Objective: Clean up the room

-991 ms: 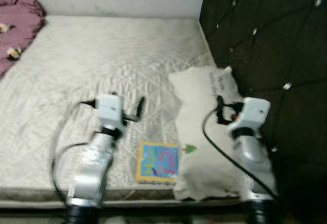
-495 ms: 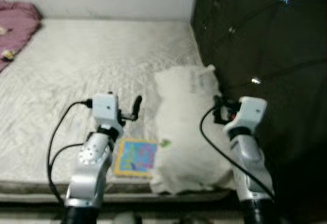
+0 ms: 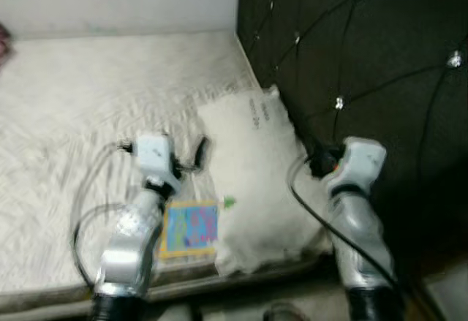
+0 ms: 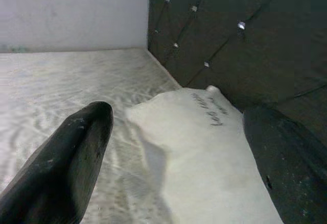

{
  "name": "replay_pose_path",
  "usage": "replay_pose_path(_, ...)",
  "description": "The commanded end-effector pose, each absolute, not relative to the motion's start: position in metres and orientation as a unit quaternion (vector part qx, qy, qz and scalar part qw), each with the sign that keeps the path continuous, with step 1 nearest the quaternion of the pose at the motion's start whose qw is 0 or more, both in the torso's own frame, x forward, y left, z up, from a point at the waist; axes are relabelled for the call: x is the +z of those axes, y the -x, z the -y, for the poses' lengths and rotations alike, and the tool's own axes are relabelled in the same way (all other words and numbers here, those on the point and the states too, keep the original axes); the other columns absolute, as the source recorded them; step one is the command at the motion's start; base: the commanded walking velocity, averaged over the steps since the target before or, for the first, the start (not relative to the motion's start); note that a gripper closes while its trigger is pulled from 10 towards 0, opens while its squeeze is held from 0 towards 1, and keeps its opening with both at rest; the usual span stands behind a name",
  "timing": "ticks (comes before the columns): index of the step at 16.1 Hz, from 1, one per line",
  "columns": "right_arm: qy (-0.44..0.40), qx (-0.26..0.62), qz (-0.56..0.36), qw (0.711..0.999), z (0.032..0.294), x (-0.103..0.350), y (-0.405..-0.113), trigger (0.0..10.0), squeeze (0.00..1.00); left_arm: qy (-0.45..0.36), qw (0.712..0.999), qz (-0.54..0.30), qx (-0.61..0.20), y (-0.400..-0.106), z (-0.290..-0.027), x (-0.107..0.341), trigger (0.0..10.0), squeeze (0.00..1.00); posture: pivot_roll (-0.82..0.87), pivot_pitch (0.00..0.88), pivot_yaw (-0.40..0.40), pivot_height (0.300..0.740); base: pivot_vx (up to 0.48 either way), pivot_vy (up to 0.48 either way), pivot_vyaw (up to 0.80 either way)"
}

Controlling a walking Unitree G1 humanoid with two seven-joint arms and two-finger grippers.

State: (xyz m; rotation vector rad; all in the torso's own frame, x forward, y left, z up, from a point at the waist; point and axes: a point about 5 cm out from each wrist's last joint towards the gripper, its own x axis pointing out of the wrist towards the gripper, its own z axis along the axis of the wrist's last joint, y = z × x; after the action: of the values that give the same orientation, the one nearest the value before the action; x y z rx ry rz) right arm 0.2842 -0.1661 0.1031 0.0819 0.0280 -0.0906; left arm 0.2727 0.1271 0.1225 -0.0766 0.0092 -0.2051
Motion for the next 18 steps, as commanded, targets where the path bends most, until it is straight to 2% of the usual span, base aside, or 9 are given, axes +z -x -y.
replay_pose_path(1, -0.037, -0.046, -0.007, 0.998, 0.1698, 0.1082, -0.2857, 10.0, 0.00, 0.043, 0.993, 0.002, -0.106, -0.2731, -0.1239, 0.1264, 10.0, 0.00, -0.03, 0.000, 0.002, 0.740, 0.000, 0.480, 0.00)
replay_pose_path(4, -0.028, -0.025, 0.001, 0.999, 0.1653, 0.1110, -0.2860, 10.0, 0.00, 0.050, 0.993, 0.004, -0.103, -0.2736, -0.1234, 0.1268, 10.0, 0.00, -0.03, 0.000, 0.001, 0.740, 0.000, 0.480, 0.00)
replay_pose_path(8, -0.020, -0.016, 0.007, 1.000, 0.1619, 0.1126, -0.2854, 10.0, 0.00, 0.065, 0.992, 0.005, -0.112, -0.2734, -0.1215, 0.1277, 10.0, 0.00, -0.03, 0.000, 0.001, 0.740, 0.000, 0.477, 0.77)
replay_pose_path(18, -0.020, -0.022, 0.000, 1.000, 0.1646, 0.1114, -0.2862, 10.0, 0.00, 0.067, 0.991, 0.011, -0.119, -0.2746, -0.1208, 0.1298, 10.0, 0.00, -0.03, 0.000, -0.002, 0.740, 0.000, 0.476, 0.00)
